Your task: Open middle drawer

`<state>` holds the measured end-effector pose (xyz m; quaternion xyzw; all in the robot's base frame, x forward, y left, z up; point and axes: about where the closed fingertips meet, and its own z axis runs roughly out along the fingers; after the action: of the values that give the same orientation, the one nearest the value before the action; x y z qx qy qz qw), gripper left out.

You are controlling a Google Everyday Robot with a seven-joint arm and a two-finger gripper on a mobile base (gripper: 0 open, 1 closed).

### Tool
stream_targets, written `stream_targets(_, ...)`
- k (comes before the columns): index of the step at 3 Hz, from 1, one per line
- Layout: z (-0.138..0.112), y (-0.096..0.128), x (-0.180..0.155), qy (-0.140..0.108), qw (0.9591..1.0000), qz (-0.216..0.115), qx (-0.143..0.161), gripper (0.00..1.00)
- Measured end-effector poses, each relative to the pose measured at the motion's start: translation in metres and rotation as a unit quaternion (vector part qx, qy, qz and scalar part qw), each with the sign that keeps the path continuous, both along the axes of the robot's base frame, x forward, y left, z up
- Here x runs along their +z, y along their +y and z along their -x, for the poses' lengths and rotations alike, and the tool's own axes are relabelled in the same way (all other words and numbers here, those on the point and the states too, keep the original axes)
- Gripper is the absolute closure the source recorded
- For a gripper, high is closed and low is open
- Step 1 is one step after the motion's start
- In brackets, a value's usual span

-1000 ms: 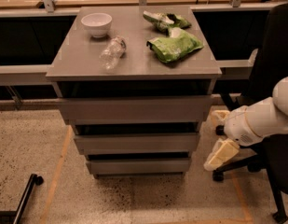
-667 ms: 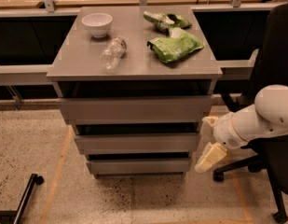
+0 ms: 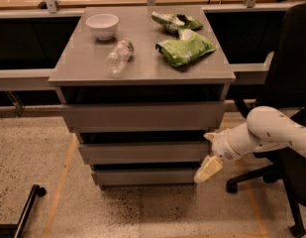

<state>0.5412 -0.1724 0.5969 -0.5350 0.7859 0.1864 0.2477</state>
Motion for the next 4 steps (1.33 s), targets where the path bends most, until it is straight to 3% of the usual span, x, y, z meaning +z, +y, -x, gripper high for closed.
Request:
stream_targets(1, -0.002, 0.008, -0.012, 0.005, 0.9999, -0.01, 0.0, 0.0)
stream_targets(2, -0.015, 0.019, -0.025, -0.005, 0.9988, -0.049, -0.008, 0.0)
stream_targets(4, -0.053, 0.038, -0.062, -0.009, 0.9958, -0.088, -0.026, 0.0)
